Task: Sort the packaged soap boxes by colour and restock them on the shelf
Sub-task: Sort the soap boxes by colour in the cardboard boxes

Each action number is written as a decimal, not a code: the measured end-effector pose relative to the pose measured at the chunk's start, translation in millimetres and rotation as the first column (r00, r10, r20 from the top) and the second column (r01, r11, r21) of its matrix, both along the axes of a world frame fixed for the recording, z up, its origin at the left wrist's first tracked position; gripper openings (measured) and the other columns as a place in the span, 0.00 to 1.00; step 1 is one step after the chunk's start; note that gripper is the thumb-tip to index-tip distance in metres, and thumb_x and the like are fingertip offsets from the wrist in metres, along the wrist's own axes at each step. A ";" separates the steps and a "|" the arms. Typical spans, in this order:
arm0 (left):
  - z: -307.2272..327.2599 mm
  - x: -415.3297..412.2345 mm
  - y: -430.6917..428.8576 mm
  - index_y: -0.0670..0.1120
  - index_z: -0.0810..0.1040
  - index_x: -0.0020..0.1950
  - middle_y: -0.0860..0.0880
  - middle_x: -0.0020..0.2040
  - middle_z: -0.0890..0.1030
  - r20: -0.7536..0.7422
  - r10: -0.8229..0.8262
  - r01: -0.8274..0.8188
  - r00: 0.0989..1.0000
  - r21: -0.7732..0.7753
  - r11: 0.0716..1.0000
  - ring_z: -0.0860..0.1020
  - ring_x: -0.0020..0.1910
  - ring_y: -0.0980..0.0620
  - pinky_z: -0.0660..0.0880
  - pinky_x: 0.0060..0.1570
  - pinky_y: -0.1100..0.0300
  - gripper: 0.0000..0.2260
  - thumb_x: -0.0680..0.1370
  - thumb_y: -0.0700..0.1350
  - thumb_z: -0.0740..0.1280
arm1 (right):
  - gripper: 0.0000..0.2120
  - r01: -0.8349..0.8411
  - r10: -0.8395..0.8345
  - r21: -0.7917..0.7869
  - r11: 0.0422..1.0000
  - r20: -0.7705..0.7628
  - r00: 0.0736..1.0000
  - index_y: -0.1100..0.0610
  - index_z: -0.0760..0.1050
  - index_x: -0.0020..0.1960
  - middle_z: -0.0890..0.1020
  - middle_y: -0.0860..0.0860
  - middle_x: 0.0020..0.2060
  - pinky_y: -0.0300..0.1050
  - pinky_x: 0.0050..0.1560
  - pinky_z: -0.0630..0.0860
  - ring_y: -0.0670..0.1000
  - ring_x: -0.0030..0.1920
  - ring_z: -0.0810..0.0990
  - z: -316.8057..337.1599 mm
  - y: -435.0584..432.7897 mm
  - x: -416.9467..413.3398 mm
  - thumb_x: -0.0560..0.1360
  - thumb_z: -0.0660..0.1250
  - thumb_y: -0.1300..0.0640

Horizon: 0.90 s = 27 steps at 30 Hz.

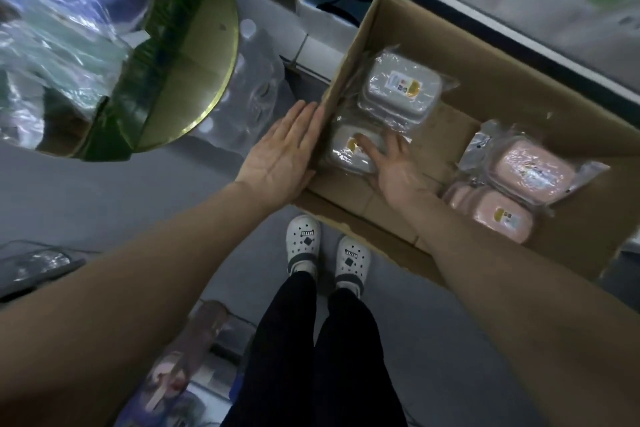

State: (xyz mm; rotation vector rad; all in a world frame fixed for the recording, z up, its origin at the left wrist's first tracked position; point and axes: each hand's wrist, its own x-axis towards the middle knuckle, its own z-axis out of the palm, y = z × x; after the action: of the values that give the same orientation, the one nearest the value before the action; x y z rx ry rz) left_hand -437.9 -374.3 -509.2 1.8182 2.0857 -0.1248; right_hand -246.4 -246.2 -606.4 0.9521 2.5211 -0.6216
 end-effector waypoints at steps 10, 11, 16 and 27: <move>31.3 11.9 12.1 0.41 0.43 0.79 0.41 0.79 0.50 -0.022 0.060 -0.061 0.998 -0.064 0.996 0.46 0.78 0.43 0.47 0.76 0.52 0.37 0.79 0.50 0.62 | 0.36 -0.112 0.110 0.073 0.991 0.036 0.993 0.53 0.50 0.80 0.58 0.59 0.75 0.54 0.68 0.67 0.60 0.74 0.58 72.6 9.1 5.8 0.78 0.64 0.52; 41.3 13.6 14.0 0.40 0.44 0.79 0.41 0.78 0.51 -0.033 0.053 -0.056 0.998 -0.079 0.995 0.47 0.78 0.43 0.48 0.76 0.51 0.36 0.79 0.50 0.61 | 0.35 -0.135 0.132 0.096 0.986 0.037 0.991 0.56 0.49 0.80 0.58 0.59 0.76 0.53 0.69 0.66 0.60 0.74 0.59 89.8 11.3 8.1 0.79 0.62 0.51; 108.5 17.3 15.2 0.42 0.59 0.76 0.42 0.73 0.65 -0.071 0.041 -0.040 0.997 0.012 0.999 0.61 0.74 0.42 0.59 0.72 0.49 0.28 0.79 0.49 0.62 | 0.33 -0.221 0.226 0.254 0.942 0.009 0.974 0.61 0.58 0.77 0.66 0.60 0.73 0.54 0.67 0.68 0.61 0.72 0.65 189.3 20.8 19.6 0.78 0.65 0.49; 307.9 -19.2 -42.3 0.43 0.78 0.61 0.42 0.56 0.80 -0.221 0.097 0.003 0.970 0.410 0.912 0.79 0.54 0.39 0.76 0.55 0.48 0.19 0.71 0.46 0.73 | 0.30 -0.399 0.590 0.599 0.694 -0.155 0.793 0.62 0.71 0.69 0.77 0.62 0.61 0.59 0.60 0.74 0.64 0.59 0.77 398.0 14.7 -14.4 0.72 0.71 0.49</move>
State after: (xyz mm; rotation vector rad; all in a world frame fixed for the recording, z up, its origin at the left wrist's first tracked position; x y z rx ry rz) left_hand -457.0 -416.7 -201.3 2.0708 2.4700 0.1251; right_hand -260.8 -231.5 -208.3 0.2412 3.1649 0.1412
